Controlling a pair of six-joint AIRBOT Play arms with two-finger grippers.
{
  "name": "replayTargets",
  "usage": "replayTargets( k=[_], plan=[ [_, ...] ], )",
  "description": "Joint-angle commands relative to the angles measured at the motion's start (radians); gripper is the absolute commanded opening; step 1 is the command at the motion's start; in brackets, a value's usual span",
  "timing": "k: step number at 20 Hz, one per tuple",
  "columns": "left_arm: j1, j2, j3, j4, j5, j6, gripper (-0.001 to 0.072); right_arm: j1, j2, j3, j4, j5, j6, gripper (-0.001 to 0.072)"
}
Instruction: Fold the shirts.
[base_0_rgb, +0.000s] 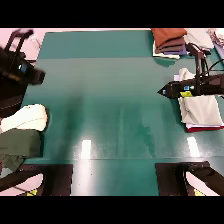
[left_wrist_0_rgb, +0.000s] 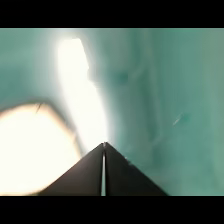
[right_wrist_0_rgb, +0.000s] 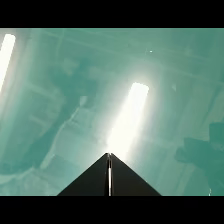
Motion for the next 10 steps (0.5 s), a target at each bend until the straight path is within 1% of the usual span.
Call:
replayTargets(
  k=[1, 2, 3, 6, 7, 8, 10],
  plan=[
    [0.072, 0.124, -0.296, 0.136, 0.064, -0.029, 0.0412, 0.0, 0.0, 0.0, 0.0, -0.002, 0.0, 0.0019],
    [0.096, 0.125, -0.372, 0.163, 0.108, -0.066, 0.0663, 0.0, 0.0, 0.0, 0.0, -0.007, 0.0, 0.0019],
    [0.118, 0.125, -0.438, 0.183, 0.163, -0.088, 0.068, 0.0, 0.0, 0.0, 0.0, -0.011, 0.0, 0.0019],
    [0.187, 0.125, -0.61, 0.185, 0.398, -0.103, 0.068, 0.0, 0.0, 0.0, 0.0, -0.011, 0.0, 0.0019],
    [0.207, 0.124, -0.645, 0.184, 0.451, -0.118, 0.068, 0.0, 0.0, 0.0, 0.0, -0.012, 0.0, 0.0019],
    [0.226, 0.124, -0.674, 0.183, 0.494, -0.132, 0.068, 0.0, 0.0, 0.0, 0.001, -0.012, 0.001, 0.0019],
    [0.254, 0.123, -0.7, 0.181, 0.525, -0.136, 0.0679, 0.0, 0.0, 0.0, 0.0, -0.014, 0.001, 0.0019]
  ],
)
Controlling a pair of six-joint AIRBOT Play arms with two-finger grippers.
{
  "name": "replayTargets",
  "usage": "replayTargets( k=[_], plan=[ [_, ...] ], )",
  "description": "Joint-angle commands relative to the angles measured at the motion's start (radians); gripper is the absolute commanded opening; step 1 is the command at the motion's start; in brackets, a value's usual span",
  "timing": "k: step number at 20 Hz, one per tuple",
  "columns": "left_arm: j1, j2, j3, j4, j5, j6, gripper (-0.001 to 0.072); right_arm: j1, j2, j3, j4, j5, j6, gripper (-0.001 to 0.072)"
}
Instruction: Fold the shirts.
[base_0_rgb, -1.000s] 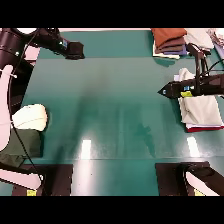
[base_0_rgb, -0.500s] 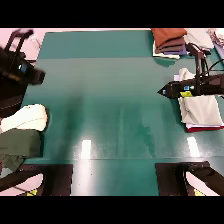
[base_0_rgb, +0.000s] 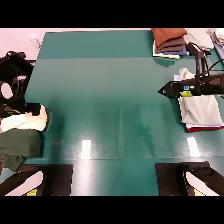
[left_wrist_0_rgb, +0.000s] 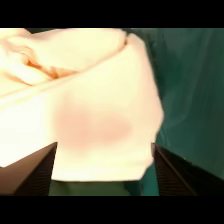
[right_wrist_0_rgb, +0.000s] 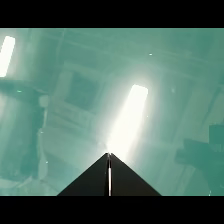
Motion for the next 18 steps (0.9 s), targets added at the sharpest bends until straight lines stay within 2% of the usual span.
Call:
replayTargets(
  k=[1, 2, 3, 4, 5, 9, 12, 13, 16, 18],
  plan=[
    [0.051, 0.003, -0.082, 0.015, 0.124, -0.026, 0.0678, 0.0, 0.0, 0.0, 0.0, -0.008, 0.001, 0.0019],
    [0.051, 0.003, -0.082, 0.017, 0.12, -0.026, 0.06, 0.0, 0.0, 0.0, 0.001, -0.018, 0.0, 0.0019],
    [0.051, 0.003, -0.082, 0.016, 0.114, -0.027, 0.0325, 0.0, 0.0, 0.0, 0.001, -0.027, 0.001, 0.0019],
    [0.051, 0.003, -0.082, 0.016, 0.113, -0.027, 0.0097, 0.0, 0.0, 0.0, 0.001, -0.032, 0.0, 0.0019],
    [0.051, 0.003, -0.082, 0.016, 0.113, -0.032, 0.0037, 0.0, 0.0, 0.0, 0.001, -0.037, 0.0, 0.0019],
    [0.05, 0.029, 0.009, -0.012, 0.069, -0.051, 0.0027, 0.0, 0.02, 0.004, 0.012, -0.05, 0.001, 0.0019],
    [0.026, 0.114, 0.238, -0.133, 0.018, 0.03, 0.0026, -0.02, 0.06, 0.071, 0.025, -0.077, 0.001, 0.0019],
    [-0.016, 0.139, 0.337, -0.156, -0.005, 0.059, 0.0026, -0.032, 0.067, 0.105, 0.025, -0.082, 0.001, 0.0019],
    [-0.213, 0.157, 0.6, -0.155, -0.066, 0.062, 0.0025, -0.062, 0.069, 0.224, 0.024, -0.082, 0.001, 0.0019],
    [-0.371, 0.15, 0.711, -0.154, -0.059, 0.062, 0.0025, -0.076, 0.067, 0.291, 0.024, -0.084, 0.001, 0.0019]
  ],
)
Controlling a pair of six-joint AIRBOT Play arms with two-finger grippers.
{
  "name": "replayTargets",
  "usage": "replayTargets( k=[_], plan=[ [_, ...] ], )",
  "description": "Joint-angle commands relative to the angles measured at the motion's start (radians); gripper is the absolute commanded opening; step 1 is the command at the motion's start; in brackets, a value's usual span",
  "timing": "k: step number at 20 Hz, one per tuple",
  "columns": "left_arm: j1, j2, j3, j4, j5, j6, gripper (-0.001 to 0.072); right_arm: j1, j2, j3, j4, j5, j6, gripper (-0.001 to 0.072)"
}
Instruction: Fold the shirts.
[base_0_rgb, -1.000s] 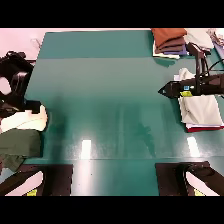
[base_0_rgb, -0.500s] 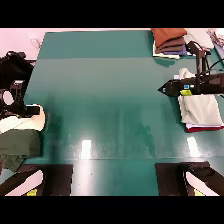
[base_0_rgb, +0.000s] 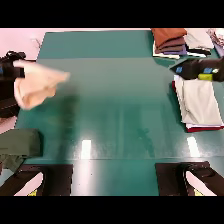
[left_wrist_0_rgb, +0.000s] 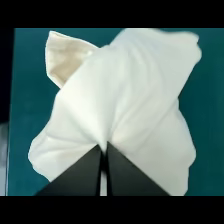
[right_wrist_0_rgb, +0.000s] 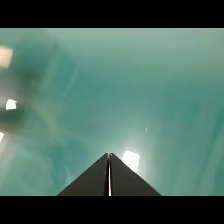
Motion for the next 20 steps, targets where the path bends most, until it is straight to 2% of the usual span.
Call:
replayTargets(
  k=[1, 4, 8, 10, 11, 12, 13, 15, 18, 20],
  plan=[
    [-0.25, 0.003, 0.21, -0.016, -0.012, 0.018, 0.0025, -0.031, 0.003, 0.116, 0.0, -0.009, 0.0, 0.0019],
    [-0.464, -0.062, 0.227, -0.011, 0.002, 0.019, 0.0025, -0.054, 0.003, 0.166, 0.0, -0.004, 0.0, 0.0019],
    [-0.679, -0.26, 0.227, -0.014, -0.042, 0.019, 0.0027, -0.059, 0.004, 0.169, 0.0, 0.02, 0.0, 0.0019],
    [-0.756, -0.373, 0.228, -0.031, -0.013, 0.06, 0.0056, -0.059, 0.004, 0.169, 0.0, 0.031, 0.0, 0.0018],
    [-0.778, -0.422, 0.228, -0.056, 0.039, 0.064, 0.0392, -0.059, 0.004, 0.169, 0.0, 0.032, 0.0, 0.0019],
    [-0.78, -0.455, 0.228, -0.085, 0.094, 0.057, 0.0634, -0.059, 0.004, 0.169, 0.0, 0.032, 0.0, 0.0019],
    [-0.771, -0.473, 0.228, -0.094, 0.138, 0.044, 0.06, -0.059, 0.004, 0.169, 0.001, 0.033, 0.0, 0.0019],
    [-0.705, -0.47, 0.228, -0.051, 0.15, -0.018, 0.06, -0.059, 0.005, 0.169, 0.002, 0.033, 0.0, 0.0019],
    [-0.473, -0.464, 0.217, -0.052, 0.027, -0.112, 0.06, -0.059, 0.005, 0.169, 0.002, 0.033, 0.0, 0.0019],
    [-0.317, -0.464, 0.157, -0.142, 0.003, -0.148, 0.06, -0.059, 0.005, 0.169, 0.002, 0.034, 0.0, 0.0019]
  ],
)
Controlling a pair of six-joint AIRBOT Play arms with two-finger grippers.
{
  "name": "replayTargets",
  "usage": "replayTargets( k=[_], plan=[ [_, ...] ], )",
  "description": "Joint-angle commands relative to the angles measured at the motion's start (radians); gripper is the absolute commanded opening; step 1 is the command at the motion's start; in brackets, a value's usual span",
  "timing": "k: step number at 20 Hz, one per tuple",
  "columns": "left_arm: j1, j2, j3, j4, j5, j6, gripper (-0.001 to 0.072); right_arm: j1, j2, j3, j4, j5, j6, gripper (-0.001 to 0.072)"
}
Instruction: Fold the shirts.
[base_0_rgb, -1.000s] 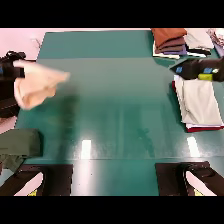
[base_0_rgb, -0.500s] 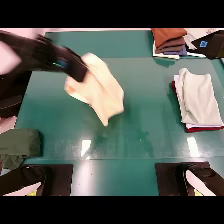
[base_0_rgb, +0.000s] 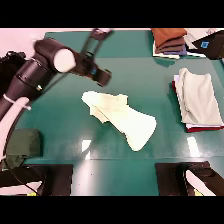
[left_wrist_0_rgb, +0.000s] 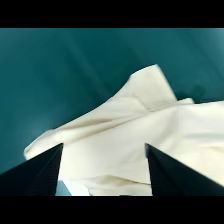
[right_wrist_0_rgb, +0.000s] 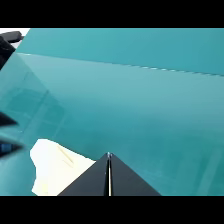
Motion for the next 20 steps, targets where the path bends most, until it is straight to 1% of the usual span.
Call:
replayTargets(
  k=[1, 4, 6, 9, 12, 14, 18, 19, 20],
  plan=[
    [0.247, -0.008, -0.096, -0.149, -0.043, -0.074, 0.06, 0.0, -0.001, 0.0, 0.0, 0.001, 0.0, 0.0019],
    [0.372, -0.01, -0.287, -0.315, 0.0, -0.061, 0.06, 0.0, -0.001, 0.0, 0.0, 0.002, 0.0, 0.0019],
    [0.383, -0.01, -0.403, -0.379, 0.022, -0.009, 0.06, 0.0, -0.002, 0.0, -0.001, 0.0, 0.0, 0.0019],
    [0.368, -0.01, -0.536, -0.52, 0.089, 0.066, 0.06, 0.0, -0.002, 0.0, -0.002, 0.0, 0.0, 0.0019],
    [0.298, -0.01, -0.615, -0.55, 0.177, 0.074, 0.06, 0.0, -0.002, 0.0, -0.002, 0.0, 0.0, 0.0018],
    [0.238, -0.022, -0.628, -0.55, 0.232, 0.082, 0.06, 0.0, -0.002, 0.0, -0.002, 0.0, 0.0, 0.0018],
    [0.177, -0.052, -0.627, -0.552, 0.266, 0.082, 0.0598, 0.0, -0.002, 0.0, -0.002, 0.004, 0.0, 0.0019],
    [0.182, -0.05, -0.625, -0.549, 0.257, 0.082, 0.053, 0.0, -0.002, 0.0, -0.002, 0.018, 0.0, 0.0019],
    [0.196, -0.047, -0.618, -0.543, 0.239, 0.084, 0.0194, -0.008, -0.002, -0.001, -0.009, 0.047, 0.0, 0.0019]
  ],
)
